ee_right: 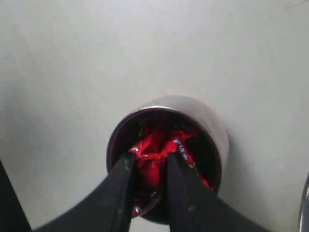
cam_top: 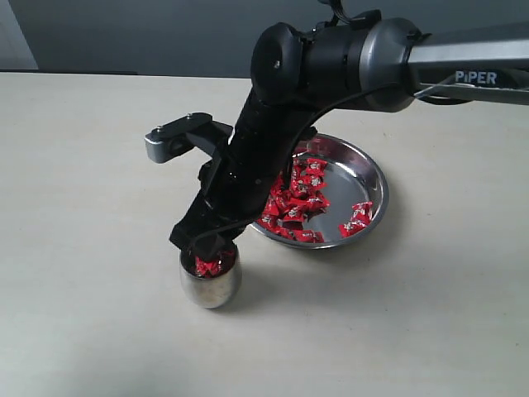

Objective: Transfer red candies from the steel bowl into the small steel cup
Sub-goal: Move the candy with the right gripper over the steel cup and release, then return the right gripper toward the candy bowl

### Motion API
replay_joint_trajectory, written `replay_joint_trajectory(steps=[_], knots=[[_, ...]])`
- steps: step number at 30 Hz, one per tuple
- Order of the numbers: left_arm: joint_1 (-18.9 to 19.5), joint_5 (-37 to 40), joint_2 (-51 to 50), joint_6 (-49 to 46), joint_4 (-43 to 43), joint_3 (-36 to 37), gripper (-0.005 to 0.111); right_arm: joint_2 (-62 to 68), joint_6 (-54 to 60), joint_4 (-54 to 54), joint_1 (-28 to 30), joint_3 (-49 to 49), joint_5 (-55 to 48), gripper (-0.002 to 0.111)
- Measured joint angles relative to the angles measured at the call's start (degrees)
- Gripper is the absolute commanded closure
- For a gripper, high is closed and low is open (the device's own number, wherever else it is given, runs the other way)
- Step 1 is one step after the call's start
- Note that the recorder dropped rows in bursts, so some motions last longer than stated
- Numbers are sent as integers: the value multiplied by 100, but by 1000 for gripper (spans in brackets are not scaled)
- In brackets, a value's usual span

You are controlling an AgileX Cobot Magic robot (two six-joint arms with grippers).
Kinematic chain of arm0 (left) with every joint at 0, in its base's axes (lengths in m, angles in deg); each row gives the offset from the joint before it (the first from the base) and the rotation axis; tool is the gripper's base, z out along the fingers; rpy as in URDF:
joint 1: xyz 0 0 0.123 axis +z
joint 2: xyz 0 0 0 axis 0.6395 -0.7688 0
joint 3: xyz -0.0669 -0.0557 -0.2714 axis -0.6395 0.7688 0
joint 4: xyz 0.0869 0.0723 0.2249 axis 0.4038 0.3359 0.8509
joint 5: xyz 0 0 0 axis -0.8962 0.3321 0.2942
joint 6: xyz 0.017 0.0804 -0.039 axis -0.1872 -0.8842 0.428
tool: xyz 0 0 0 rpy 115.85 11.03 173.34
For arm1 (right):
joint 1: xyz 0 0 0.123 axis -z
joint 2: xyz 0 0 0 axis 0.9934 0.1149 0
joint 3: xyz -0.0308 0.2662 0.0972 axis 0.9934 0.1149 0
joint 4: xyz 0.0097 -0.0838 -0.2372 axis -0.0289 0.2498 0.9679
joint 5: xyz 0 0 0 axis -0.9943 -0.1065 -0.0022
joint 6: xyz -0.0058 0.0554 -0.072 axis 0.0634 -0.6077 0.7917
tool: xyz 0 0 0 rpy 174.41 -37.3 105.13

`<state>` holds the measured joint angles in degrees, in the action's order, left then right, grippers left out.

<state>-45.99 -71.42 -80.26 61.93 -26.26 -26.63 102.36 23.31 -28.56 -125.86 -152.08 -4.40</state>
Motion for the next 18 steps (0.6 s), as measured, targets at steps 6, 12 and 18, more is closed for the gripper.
replay_joint_trajectory(steps=[6, 12, 18], knots=[[0, 0, 0, 0, 0, 0, 106, 0, 0, 0, 0, 0, 36, 75], [0, 0, 0, 0, 0, 0, 106, 0, 0, 9, 0, 0, 85, 76], [0, 0, 0, 0, 0, 0, 106, -11, 0, 9, 0, 0, 392, 76]])
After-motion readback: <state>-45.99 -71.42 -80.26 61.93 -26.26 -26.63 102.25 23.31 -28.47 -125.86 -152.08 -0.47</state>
